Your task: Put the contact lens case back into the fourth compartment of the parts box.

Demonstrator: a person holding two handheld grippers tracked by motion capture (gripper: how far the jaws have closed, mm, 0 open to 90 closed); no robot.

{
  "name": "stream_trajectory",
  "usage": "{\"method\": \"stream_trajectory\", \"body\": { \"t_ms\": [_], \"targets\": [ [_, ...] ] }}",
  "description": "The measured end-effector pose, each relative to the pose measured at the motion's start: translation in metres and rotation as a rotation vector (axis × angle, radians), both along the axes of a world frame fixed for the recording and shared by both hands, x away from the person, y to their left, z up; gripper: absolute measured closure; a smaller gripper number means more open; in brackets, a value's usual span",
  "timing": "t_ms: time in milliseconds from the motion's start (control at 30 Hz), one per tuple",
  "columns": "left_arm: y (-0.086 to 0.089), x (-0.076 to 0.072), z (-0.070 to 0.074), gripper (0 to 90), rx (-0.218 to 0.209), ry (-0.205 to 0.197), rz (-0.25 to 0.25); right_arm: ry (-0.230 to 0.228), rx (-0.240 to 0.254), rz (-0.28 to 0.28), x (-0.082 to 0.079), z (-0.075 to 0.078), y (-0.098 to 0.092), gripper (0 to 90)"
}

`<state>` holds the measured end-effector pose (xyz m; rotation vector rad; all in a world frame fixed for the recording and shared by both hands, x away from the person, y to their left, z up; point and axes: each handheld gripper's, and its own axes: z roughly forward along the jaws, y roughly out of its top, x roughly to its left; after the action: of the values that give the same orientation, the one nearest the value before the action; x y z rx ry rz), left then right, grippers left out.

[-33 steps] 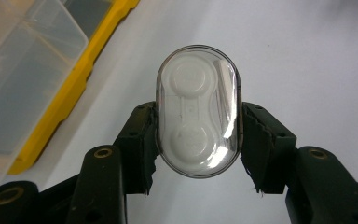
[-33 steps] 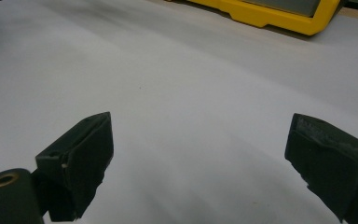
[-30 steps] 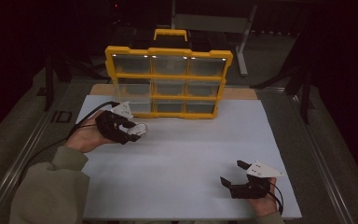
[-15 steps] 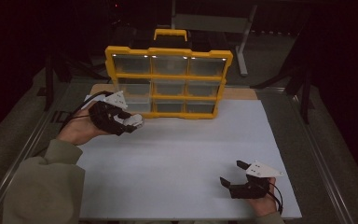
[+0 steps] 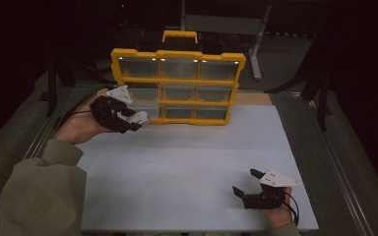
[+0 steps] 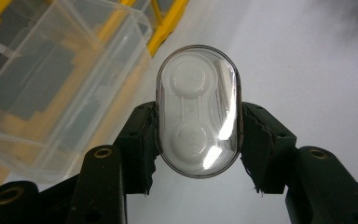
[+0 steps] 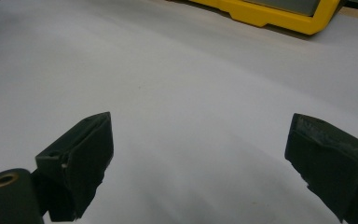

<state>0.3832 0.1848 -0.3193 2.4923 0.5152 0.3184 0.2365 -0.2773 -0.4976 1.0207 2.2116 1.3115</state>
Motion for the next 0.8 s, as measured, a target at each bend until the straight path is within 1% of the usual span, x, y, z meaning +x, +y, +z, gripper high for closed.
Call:
{"method": "stream_trajectory", "body": {
  "t_ms": [100,200,367,500,567,800],
  "targets": [
    [0.001,0.004,0.005,49.3,-0.001,-0.001,0.009,0.0,0.002,-0.001,0.0,0.0,0.0,7.3],
    [0.0,0.007,0.01,49.3,0.008,-0.006,0.015,0.001,0.002,-0.001,0.0,0.0,0.0,7.3],
    [0.001,0.014,0.018,49.4,0.011,-0.015,0.034,0.002,0.003,-0.002,0.0,0.0,0.0,7.3],
    [0.001,0.018,0.022,49.3,0.011,-0.016,0.046,0.001,0.005,-0.001,0.0,0.0,-0.001,7.3],
    [0.002,0.023,0.025,49.3,0.015,-0.013,0.069,0.004,0.006,-0.002,0.0,0.0,-0.001,7.3],
    [0.006,0.037,0.03,49.3,0.001,-0.007,0.124,0.001,0.003,0.0,0.001,-0.001,-0.001,7.3]
  ]
}}
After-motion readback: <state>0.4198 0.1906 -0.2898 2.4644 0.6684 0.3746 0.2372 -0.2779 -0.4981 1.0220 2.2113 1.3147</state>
